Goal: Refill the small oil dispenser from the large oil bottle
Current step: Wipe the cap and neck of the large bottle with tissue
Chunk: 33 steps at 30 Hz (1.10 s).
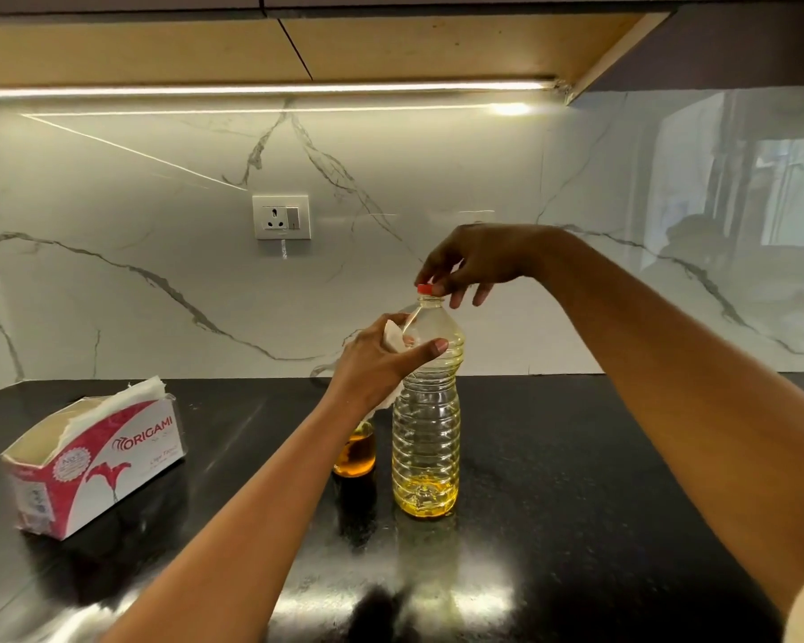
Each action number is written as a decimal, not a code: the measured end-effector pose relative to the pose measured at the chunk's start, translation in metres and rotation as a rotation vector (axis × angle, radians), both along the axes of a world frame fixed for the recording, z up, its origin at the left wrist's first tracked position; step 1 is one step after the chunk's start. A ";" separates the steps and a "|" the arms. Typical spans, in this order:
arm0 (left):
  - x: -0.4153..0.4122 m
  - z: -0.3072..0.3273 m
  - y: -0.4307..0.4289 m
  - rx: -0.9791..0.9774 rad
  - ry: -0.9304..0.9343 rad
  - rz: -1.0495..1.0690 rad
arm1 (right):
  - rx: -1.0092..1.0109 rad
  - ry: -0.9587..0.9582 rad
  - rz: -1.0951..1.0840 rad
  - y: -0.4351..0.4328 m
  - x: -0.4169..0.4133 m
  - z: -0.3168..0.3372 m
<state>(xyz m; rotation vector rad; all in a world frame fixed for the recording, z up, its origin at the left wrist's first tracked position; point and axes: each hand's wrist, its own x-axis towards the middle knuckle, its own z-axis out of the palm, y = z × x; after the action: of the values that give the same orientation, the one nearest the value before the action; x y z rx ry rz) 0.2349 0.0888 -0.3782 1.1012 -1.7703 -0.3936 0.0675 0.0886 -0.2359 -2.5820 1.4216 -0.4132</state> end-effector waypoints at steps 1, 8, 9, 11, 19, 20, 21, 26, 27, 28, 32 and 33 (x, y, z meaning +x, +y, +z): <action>-0.001 0.000 0.001 0.001 -0.004 0.003 | -0.028 0.008 -0.003 -0.001 0.000 -0.001; 0.002 0.000 0.002 0.026 0.023 0.012 | -0.548 0.303 -0.387 -0.009 0.035 -0.019; 0.002 0.001 0.002 0.028 0.018 0.009 | -0.547 0.242 -0.419 -0.009 0.033 -0.019; 0.002 0.001 0.003 0.026 0.007 0.005 | -0.506 0.053 -0.393 -0.005 0.022 -0.015; 0.000 0.001 0.004 0.018 0.003 0.006 | -0.169 -0.029 -0.010 -0.008 0.003 -0.010; 0.000 0.001 0.004 0.016 0.003 0.011 | -0.216 -0.007 -0.047 -0.010 0.008 -0.010; 0.000 0.001 0.003 0.018 0.003 0.019 | -0.263 0.017 -0.090 -0.012 0.012 -0.011; 0.003 0.006 0.007 0.074 -0.003 0.009 | -0.422 0.079 -0.184 -0.011 0.021 -0.014; 0.004 0.008 0.008 0.087 -0.010 0.006 | -0.404 0.079 -0.181 -0.009 0.020 -0.013; 0.004 0.010 0.011 0.092 -0.022 0.006 | -0.382 0.076 -0.183 -0.005 0.018 -0.012; 0.016 0.011 0.024 -0.002 0.114 0.102 | -0.398 -0.047 -0.253 0.011 0.008 -0.014; 0.021 0.011 0.028 -0.034 0.248 0.141 | -0.476 -0.112 -0.269 0.016 0.005 -0.014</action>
<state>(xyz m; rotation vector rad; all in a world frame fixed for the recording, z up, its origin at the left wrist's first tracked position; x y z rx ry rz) 0.2554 0.1171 -0.3677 1.0956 -1.4683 -0.3951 0.0729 0.1047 -0.2503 -2.6481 1.8184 -1.0313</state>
